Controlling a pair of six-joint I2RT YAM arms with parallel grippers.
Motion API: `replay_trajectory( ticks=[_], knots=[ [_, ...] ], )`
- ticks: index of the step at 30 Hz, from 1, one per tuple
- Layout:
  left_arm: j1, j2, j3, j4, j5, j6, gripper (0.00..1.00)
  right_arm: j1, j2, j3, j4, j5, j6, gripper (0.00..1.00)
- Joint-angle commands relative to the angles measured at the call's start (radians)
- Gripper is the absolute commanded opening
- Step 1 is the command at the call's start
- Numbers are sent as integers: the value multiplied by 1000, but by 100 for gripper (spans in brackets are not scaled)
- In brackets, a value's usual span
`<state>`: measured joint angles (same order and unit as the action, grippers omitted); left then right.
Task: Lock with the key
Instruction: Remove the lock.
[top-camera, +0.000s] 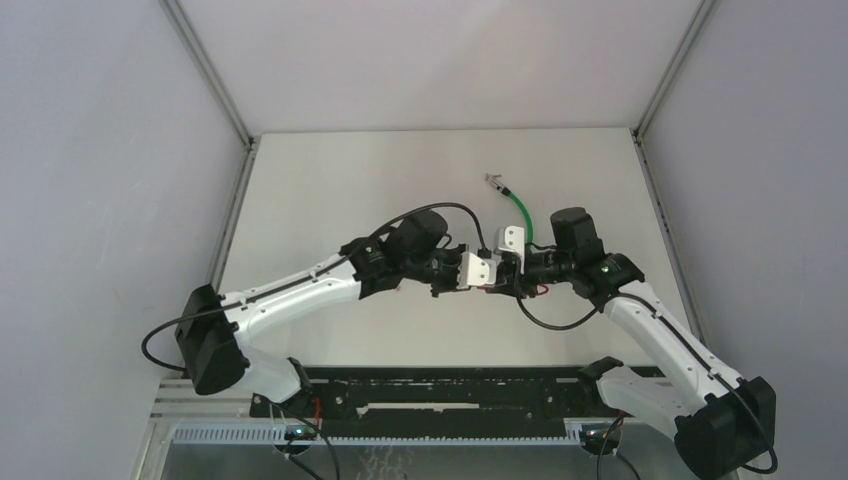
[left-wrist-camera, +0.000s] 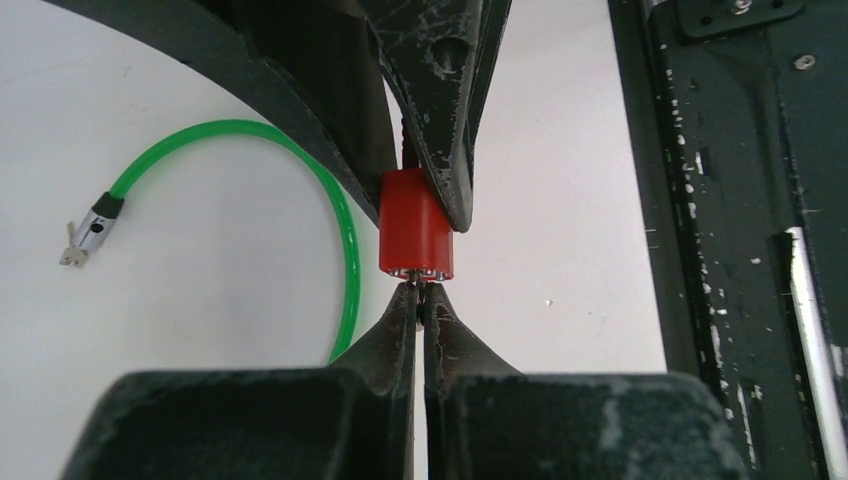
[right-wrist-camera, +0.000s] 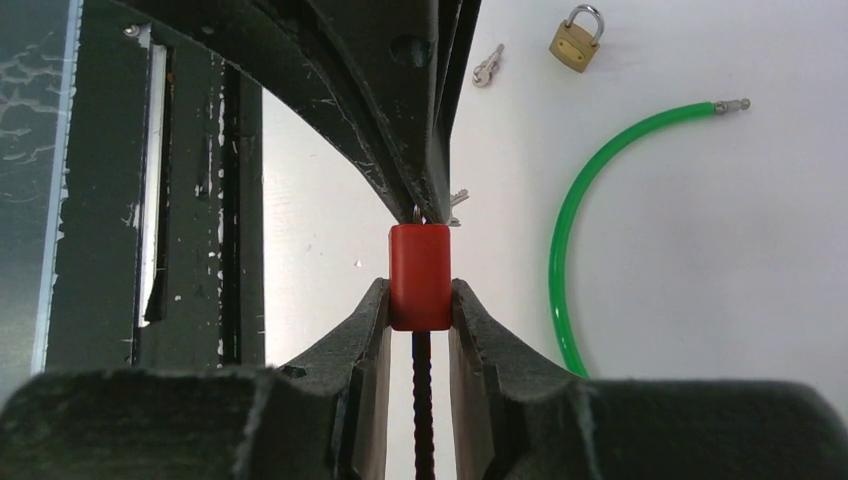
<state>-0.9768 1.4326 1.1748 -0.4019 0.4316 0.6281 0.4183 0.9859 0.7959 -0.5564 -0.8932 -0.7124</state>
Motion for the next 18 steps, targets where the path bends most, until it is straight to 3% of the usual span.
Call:
replay_trajectory(
  ticks=[1, 12, 18],
  knots=[
    [3, -45, -66, 86, -127, 2, 0, -19, -13, 18, 16, 3, 22, 0],
    [8, -87, -147, 204, -271, 18, 0, -57, 14, 30, -27, -65, 21, 0],
    [37, -99, -161, 209, -219, 9, 0, -58, 5, 28, -68, -23, -52, 0]
  ],
)
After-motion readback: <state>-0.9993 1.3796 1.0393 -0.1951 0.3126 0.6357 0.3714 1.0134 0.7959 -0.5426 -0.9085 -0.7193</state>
